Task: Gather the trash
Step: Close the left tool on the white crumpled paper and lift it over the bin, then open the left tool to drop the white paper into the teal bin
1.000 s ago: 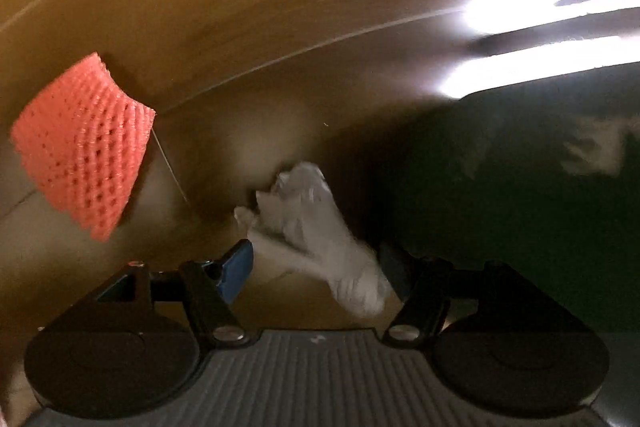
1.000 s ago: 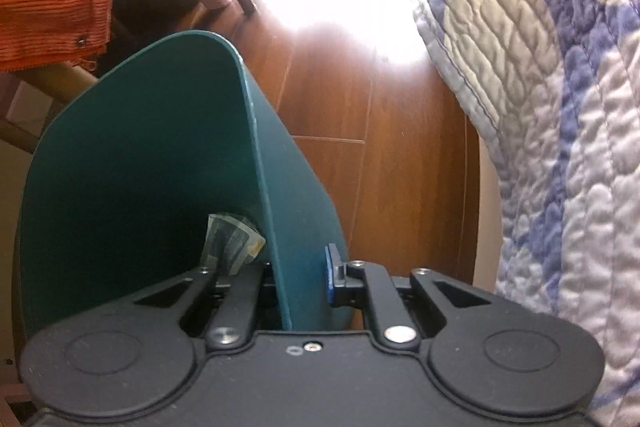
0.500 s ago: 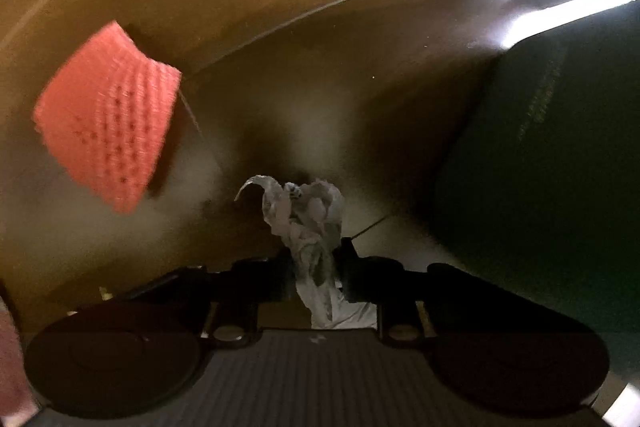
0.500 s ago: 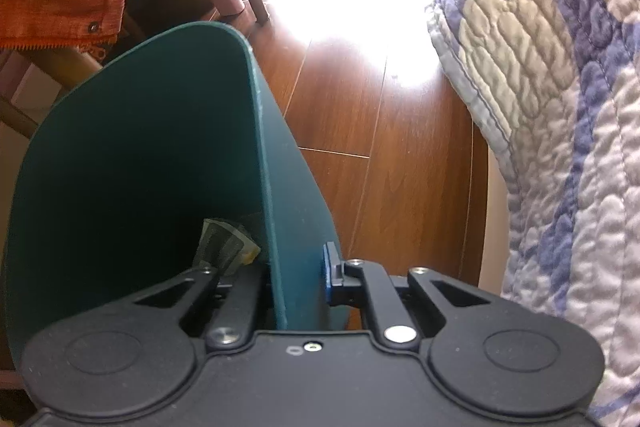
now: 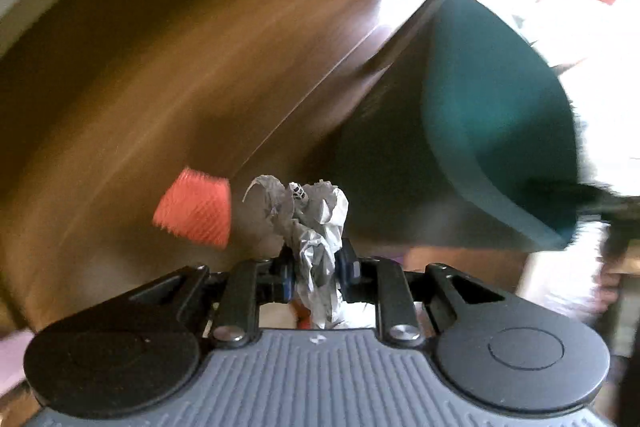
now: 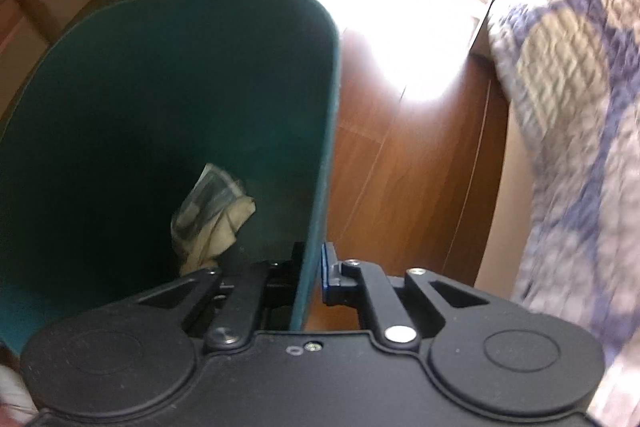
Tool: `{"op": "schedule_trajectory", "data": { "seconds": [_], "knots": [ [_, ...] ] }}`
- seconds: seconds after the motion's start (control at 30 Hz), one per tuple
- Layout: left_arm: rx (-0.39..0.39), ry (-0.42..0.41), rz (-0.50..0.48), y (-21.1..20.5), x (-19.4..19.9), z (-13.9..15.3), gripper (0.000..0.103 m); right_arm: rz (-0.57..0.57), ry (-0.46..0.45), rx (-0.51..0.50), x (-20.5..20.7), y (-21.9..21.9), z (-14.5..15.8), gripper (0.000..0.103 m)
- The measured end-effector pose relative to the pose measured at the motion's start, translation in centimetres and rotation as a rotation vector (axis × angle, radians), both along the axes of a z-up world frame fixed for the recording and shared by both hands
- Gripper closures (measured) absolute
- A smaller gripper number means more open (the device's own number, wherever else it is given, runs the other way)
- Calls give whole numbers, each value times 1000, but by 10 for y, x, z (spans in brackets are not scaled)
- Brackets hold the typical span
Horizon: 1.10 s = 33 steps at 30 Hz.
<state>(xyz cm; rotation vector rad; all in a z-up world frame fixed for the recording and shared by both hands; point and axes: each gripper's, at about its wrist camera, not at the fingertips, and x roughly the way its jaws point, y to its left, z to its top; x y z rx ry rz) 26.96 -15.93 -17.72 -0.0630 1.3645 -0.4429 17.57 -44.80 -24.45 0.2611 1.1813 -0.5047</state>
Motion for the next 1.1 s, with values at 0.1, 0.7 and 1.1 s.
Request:
{"op": "schedule_trajectory", "data": {
  "seconds": [0.1,0.7,1.1],
  "knots": [
    [-52,-72,-30,-5,-12,50,83,-9,20,24,-5,15,-1,97],
    [90,-66,-294,-150,3,-5,83,94,138,-26,-1,62,21,99],
    [172,-31,-316,-160,-4,-44,78,94,124,0,-24,61,21,101]
  ]
}}
